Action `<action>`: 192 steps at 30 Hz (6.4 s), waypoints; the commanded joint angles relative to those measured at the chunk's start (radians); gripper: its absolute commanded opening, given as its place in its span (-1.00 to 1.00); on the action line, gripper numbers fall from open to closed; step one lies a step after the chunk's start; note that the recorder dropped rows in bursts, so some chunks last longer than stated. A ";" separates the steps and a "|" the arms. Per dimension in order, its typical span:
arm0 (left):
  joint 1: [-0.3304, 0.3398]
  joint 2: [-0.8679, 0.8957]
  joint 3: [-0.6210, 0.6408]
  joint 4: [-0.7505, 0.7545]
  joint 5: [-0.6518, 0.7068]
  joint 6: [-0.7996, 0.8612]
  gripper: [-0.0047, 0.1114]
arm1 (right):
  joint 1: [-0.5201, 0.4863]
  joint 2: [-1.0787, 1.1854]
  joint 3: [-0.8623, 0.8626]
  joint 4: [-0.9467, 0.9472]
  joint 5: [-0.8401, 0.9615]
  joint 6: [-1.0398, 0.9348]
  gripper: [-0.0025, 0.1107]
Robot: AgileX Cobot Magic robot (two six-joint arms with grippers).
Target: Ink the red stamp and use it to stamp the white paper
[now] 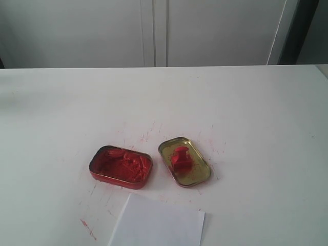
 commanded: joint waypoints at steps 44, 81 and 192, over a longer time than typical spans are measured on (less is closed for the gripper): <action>-0.347 1.165 -0.852 -0.067 0.484 0.187 -0.92 | 0.000 -0.005 0.006 -0.006 -0.015 0.000 -0.96; -0.709 1.652 -1.505 -0.076 0.830 0.482 -0.92 | 0.000 -0.005 0.006 -0.006 -0.015 0.000 -0.96; -0.677 1.633 -1.505 -0.015 0.830 0.613 -0.92 | 0.000 -0.005 0.006 -0.006 -0.015 0.000 -0.96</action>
